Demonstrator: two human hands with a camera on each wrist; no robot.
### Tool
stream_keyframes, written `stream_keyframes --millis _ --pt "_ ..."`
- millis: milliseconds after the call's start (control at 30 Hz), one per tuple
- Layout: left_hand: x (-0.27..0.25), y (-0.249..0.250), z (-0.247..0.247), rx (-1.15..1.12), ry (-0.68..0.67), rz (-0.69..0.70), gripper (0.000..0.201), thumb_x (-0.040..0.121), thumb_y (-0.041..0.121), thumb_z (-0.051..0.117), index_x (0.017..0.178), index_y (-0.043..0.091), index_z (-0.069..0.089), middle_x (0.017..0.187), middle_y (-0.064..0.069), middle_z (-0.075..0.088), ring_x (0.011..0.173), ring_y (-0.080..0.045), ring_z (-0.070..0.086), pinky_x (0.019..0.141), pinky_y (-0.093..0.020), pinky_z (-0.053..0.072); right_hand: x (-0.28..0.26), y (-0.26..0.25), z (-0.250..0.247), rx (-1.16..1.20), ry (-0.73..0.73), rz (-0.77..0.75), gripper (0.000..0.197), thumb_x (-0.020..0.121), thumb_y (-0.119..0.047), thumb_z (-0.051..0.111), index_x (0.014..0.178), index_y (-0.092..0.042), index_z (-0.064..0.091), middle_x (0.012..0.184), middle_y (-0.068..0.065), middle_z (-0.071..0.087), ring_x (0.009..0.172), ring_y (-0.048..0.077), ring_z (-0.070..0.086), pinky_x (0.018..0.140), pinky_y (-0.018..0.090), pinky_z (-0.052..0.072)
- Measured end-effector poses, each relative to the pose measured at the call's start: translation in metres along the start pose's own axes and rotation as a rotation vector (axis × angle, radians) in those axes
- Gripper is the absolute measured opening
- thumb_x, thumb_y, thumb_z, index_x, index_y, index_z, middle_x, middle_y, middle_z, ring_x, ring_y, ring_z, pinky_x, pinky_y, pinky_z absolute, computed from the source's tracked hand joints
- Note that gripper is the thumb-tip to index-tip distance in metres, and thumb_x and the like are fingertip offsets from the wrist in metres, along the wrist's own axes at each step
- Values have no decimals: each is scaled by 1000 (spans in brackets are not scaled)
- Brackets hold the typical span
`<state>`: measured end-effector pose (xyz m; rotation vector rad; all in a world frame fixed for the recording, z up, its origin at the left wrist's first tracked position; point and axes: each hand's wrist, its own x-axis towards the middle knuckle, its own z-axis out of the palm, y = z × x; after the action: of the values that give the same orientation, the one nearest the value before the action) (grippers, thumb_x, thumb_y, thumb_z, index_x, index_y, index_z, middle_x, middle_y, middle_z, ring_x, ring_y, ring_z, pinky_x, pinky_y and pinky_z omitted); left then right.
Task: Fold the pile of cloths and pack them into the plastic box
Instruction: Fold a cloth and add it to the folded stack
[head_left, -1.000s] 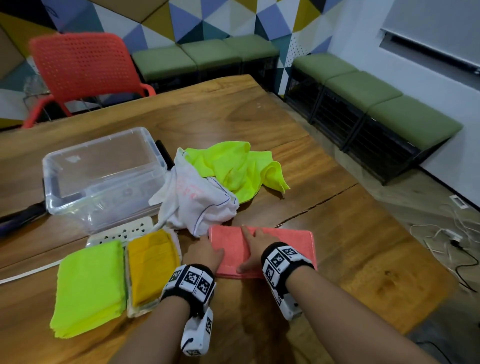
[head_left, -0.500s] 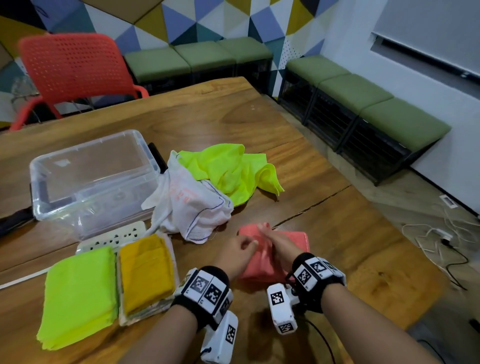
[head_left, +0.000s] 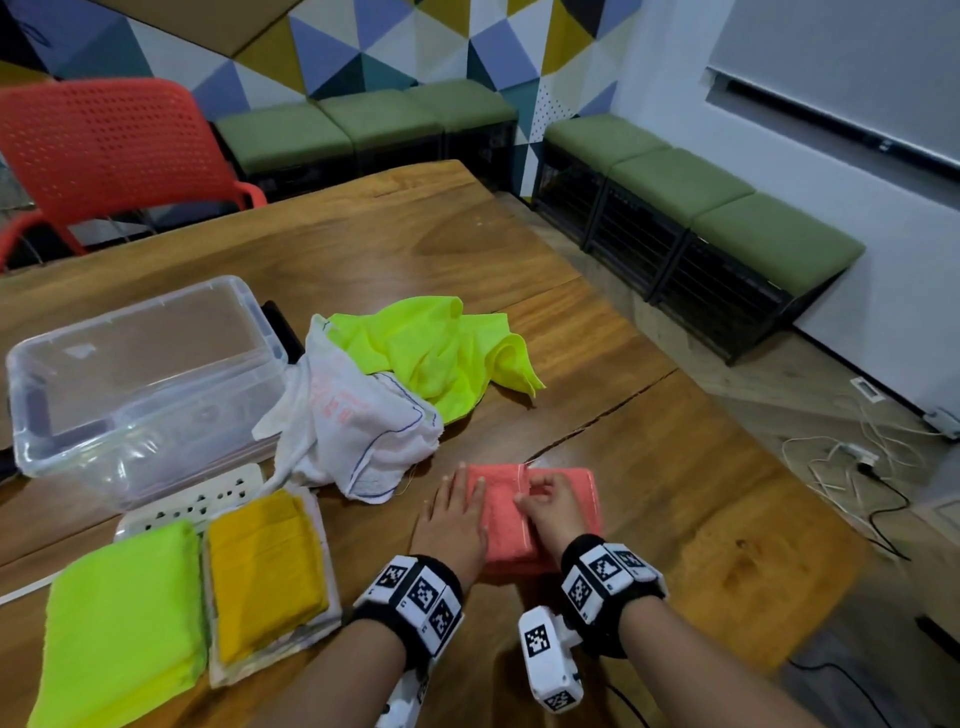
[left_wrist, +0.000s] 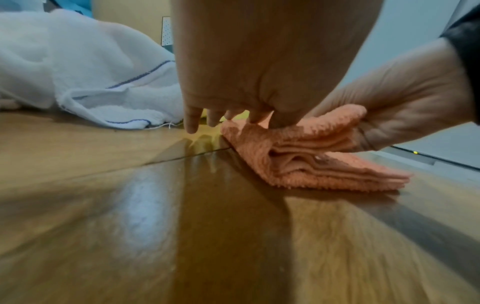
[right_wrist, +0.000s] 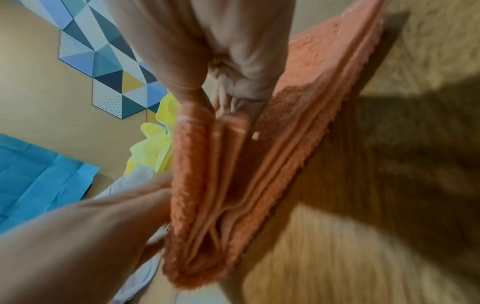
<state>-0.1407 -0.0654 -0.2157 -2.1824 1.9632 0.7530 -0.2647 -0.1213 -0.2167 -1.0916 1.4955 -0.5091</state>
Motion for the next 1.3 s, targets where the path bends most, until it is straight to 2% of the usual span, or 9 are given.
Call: stream_keyframes --millis 200,433,533,633,733,900,1067,1200,1300 --pt "4 -12 0 -501 174 -182 58 94 24 46 146 17 22 142 -11 38 130 -25 40 109 -38 35 -3 3 19 -132 56 -130 17 89 -5 55 83 -18 46 82 -5 52 82 14 52 64 17 37" --pt "4 -4 3 -872 172 -261 64 80 4 63 134 15 30 126 -9 54 116 -25 54 100 -41 46 -12 -3 8 -671 179 -367 23 86 -13 61 105 -17 49 108 -7 42 99 8 42 88 20 38" --pt "4 1 -6 -1184 28 -340 48 79 -9 59 120 9 42 89 -7 59 88 -24 61 79 -31 54 -18 -4 7 -843 28 -439 17 94 -17 47 107 -15 59 112 1 57 106 17 50 89 24 38" --pt "0 9 -19 -1293 -93 -235 22 86 -10 47 96 8 54 68 -3 47 56 -11 49 44 -13 41 -16 -1 9 -689 -61 -287 32 98 -27 39 112 -12 63 113 10 64 105 24 57 94 33 43" --pt "1 9 -24 -1317 -81 -237 35 90 -8 35 116 2 56 61 -2 45 39 -2 45 39 -11 35 -17 -4 9 -157 -196 -86 49 93 -51 39 93 -9 64 88 15 64 80 25 59 86 38 46" --pt "-2 4 -22 -1320 47 -221 40 96 -1 36 132 8 49 67 -6 52 53 -11 44 49 -18 40 -19 -13 11 125 -325 32 13 84 -10 61 97 -8 59 82 14 58 74 24 50 74 34 43" --pt "-6 -8 -12 -965 276 -247 41 89 22 59 128 15 47 130 -12 46 107 -21 54 97 -34 45 -27 -14 1 308 -258 146 12 89 -1 40 86 -6 51 77 9 52 71 20 52 67 30 44" --pt "-9 0 -6 -1213 -86 -285 61 89 36 58 137 5 37 132 -14 52 104 -21 57 79 -23 48 -30 -5 -12 360 -234 210 17 95 -12 37 98 -6 53 91 14 59 86 27 57 82 39 47" --pt "-5 7 1 -1287 -120 -287 56 88 32 60 133 2 44 121 -13 59 90 -16 58 66 -18 47 -27 -1 -21 411 -263 312 29 97 -34 42 114 -12 52 114 22 61 108 38 58 96 49 46"
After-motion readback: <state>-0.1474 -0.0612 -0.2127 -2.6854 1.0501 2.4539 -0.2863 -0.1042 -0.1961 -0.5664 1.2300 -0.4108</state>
